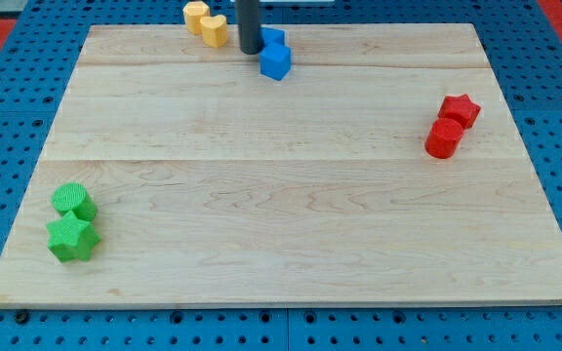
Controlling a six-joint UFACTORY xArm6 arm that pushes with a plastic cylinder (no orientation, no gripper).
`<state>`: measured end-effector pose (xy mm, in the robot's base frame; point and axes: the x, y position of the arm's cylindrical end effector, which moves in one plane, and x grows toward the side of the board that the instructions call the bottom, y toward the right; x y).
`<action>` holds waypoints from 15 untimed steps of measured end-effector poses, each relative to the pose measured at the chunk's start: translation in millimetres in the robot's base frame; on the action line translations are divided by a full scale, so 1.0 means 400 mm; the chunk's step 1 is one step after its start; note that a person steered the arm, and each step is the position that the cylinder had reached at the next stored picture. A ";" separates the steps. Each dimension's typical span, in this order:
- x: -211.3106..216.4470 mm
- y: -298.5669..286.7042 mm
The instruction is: Place the blue blocks to the top center of the board
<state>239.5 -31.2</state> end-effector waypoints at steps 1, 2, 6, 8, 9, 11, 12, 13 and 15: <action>-0.029 0.026; -0.039 0.067; 0.102 0.049; 0.149 -0.139; 0.125 -0.148; 0.012 -0.293; 0.094 -0.178; 0.139 -0.131; 0.003 -0.169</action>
<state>240.6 -98.6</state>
